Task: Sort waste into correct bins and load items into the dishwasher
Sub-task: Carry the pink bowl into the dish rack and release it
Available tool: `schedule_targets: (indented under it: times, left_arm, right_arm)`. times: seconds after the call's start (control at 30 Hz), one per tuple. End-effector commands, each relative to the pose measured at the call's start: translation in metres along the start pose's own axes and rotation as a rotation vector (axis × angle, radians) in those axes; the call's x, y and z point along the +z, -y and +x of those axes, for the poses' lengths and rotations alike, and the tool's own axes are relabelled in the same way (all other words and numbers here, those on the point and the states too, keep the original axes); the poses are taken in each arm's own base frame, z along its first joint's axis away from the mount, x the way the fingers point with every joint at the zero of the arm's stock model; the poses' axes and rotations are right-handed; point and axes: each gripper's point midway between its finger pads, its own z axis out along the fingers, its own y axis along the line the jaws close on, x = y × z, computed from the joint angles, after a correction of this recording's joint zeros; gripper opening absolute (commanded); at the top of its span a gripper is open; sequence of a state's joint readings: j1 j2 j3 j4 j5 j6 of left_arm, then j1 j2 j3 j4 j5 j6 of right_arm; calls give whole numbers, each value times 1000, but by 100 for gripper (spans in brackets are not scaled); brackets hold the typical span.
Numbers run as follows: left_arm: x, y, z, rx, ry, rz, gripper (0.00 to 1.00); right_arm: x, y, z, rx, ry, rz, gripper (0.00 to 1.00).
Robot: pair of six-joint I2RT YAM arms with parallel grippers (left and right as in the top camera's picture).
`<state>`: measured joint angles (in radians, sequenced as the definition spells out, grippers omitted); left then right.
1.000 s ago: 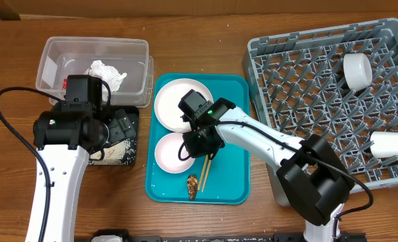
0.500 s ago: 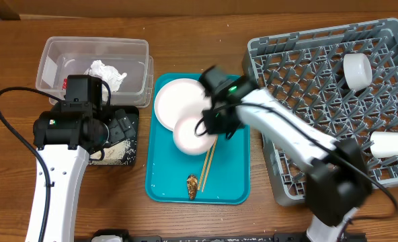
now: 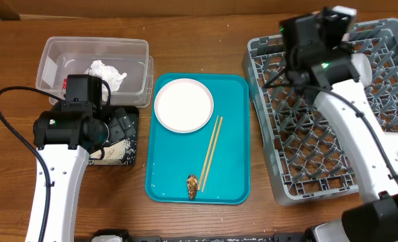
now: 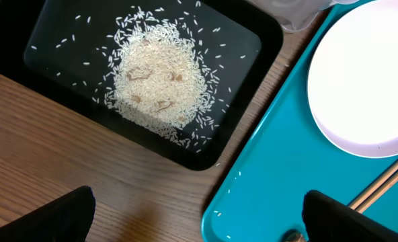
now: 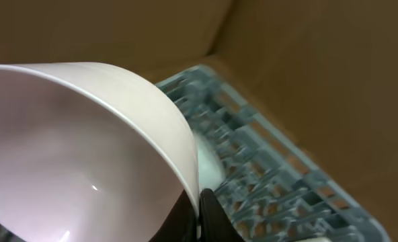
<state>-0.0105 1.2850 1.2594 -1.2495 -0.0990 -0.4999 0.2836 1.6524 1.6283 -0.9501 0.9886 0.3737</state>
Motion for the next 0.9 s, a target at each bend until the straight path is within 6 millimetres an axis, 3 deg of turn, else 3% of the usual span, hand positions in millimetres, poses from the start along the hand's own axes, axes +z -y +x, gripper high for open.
schedule_targets:
  times: [0.0, 0.13, 0.47, 0.6, 0.87]
  left_arm:
    - [-2, -2, -5, -26, 15, -8, 100]
    - [-2, -2, -5, -26, 15, -7, 100]
    - [-2, -2, -4, -26, 10, -6, 100]
    - [-2, -1, -4, -26, 10, -5, 100]
    - [-2, 1, -4, -27, 10, 8, 100]
  right_arm:
    - [30, 44, -15, 70, 61, 251, 4]
    - [69, 47, 2, 41, 7, 335, 4]
    - [118, 3, 58, -110, -128, 312, 4]
    - [124, -11, 83, -146, -198, 279, 4]
    - [109, -30, 106, -154, -280, 201, 4]
